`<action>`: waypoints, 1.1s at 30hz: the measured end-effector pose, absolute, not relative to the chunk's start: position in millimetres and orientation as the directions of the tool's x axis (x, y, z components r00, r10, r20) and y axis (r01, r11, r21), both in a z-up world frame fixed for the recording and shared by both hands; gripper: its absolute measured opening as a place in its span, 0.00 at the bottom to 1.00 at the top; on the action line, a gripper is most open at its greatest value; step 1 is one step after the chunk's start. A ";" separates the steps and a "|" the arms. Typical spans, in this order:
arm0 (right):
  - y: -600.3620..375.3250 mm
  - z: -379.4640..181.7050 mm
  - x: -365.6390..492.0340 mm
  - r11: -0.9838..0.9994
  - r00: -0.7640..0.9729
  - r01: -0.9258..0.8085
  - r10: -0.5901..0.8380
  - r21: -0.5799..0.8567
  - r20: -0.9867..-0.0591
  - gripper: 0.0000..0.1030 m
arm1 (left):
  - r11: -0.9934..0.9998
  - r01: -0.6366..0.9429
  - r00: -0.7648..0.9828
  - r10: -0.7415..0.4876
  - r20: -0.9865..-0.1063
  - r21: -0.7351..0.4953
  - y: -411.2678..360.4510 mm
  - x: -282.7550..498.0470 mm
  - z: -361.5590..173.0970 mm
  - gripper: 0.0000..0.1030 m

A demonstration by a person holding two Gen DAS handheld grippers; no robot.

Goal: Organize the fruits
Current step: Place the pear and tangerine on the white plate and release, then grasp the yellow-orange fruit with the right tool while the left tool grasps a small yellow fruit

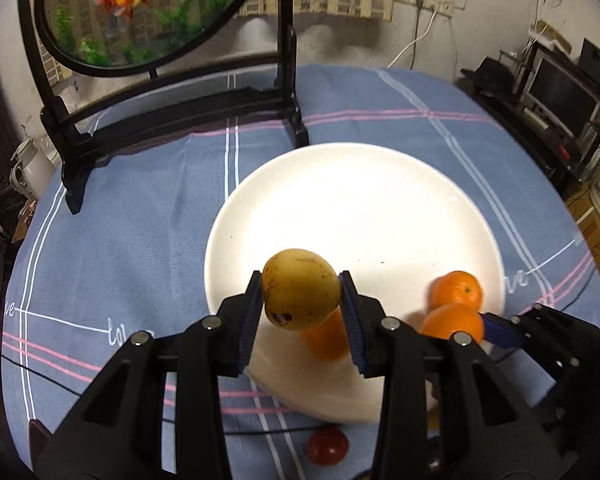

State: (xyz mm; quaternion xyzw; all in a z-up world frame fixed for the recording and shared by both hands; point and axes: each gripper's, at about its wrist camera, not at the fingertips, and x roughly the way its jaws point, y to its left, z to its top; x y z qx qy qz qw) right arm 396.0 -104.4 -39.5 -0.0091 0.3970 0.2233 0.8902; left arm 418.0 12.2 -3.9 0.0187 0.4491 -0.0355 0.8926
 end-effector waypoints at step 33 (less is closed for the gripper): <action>-152.3 -19.8 254.3 0.876 0.657 -0.457 0.449 0.154 -0.605 0.63 | 0.992 0.128 0.740 -0.111 -0.663 -0.023 12.4 160.1 -30.3 0.98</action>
